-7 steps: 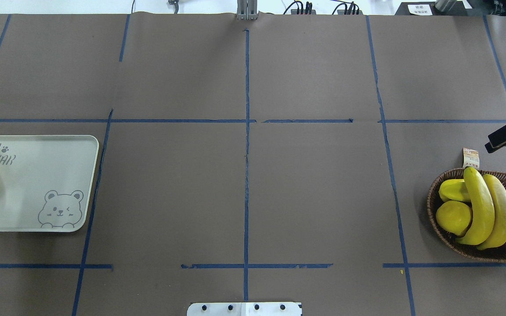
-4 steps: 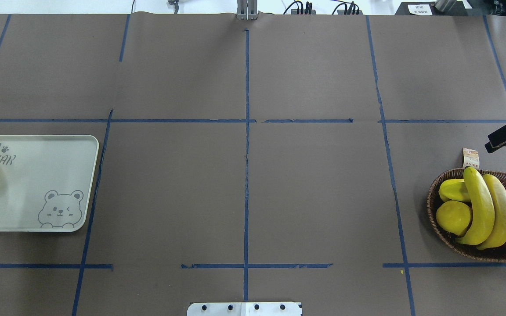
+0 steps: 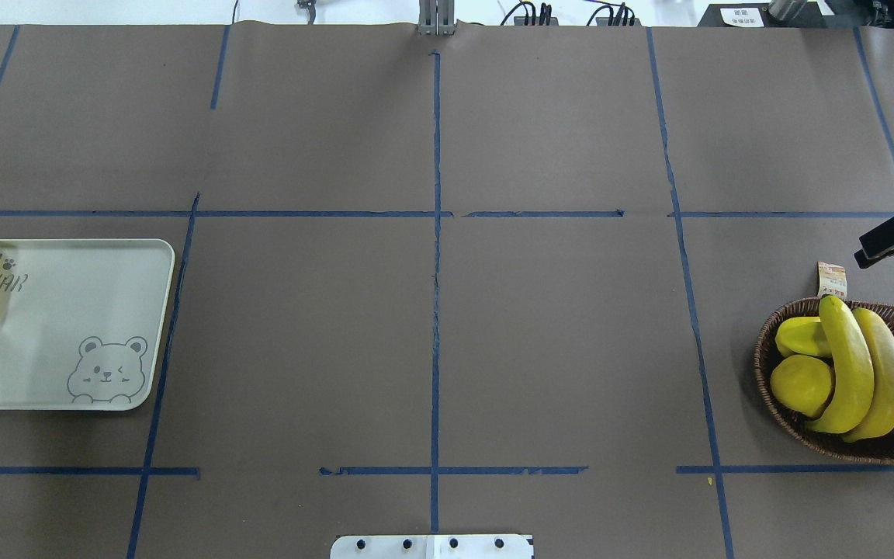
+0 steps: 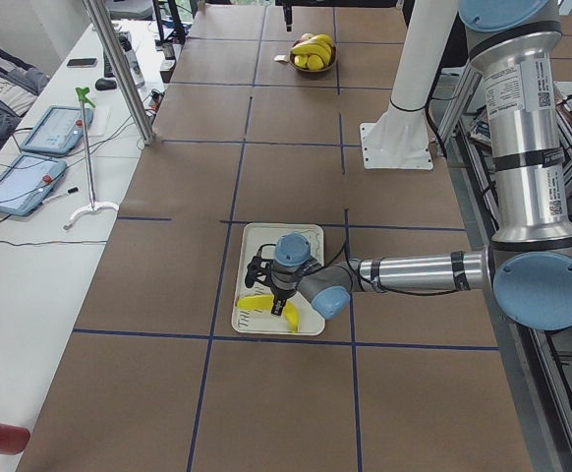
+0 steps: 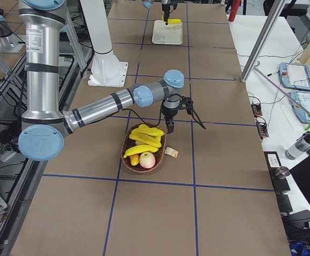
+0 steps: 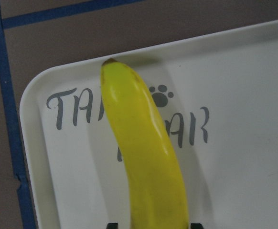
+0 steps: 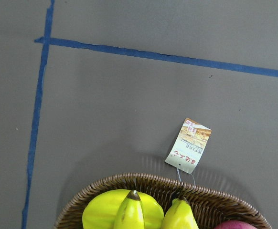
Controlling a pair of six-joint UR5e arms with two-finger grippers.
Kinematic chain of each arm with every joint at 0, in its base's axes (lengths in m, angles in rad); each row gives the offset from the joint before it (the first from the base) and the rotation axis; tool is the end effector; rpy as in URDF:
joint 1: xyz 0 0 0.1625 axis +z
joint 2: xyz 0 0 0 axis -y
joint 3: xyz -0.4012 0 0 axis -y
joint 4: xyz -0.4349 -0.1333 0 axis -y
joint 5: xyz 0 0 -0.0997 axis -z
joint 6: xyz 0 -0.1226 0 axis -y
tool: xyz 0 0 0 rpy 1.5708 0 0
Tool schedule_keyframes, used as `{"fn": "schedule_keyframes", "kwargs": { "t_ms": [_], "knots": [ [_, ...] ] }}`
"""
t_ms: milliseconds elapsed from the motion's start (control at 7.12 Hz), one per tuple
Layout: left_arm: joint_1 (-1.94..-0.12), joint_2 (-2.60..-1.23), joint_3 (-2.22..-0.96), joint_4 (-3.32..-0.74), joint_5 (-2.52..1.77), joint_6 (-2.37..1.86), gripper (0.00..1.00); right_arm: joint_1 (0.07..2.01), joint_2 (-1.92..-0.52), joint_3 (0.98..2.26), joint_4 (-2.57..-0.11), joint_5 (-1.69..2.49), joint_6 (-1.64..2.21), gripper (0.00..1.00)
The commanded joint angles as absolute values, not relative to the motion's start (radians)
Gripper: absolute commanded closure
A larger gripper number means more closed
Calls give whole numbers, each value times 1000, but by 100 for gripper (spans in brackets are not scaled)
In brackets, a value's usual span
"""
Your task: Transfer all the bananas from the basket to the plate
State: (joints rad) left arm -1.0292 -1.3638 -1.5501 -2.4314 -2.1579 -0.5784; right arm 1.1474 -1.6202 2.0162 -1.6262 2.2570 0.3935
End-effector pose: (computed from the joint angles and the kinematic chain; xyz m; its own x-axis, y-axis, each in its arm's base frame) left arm 0.1924 -0.4467 0.6766 0.6832 0.2168 -0.6974 -0.0504 0.9666 0.2511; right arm -0.1576 -0.4852 0.4516 0.7196 -0.1423 0.6796 0.1206 0.9895 0.0795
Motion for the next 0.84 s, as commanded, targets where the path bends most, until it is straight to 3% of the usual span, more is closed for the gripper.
{"fn": "schedule_keyframes", "kwargs": {
  "t_ms": [0, 281, 702],
  "knots": [
    [-1096, -1365, -1557, -2431, -2222, -575, 0, 1147, -1620, 2022, -1626, 2256, 396, 0],
    [-1166, -1367, -1575, -2430, -2368, -577, 0, 1147, -1626, 2029, -1625, 2255, 394, 0],
    [-1178, -1437, -1796, -2127, -2368, -580, 0, 1149, -1734, 2135, -1621, 2252, 397, 0]
  ]
}}
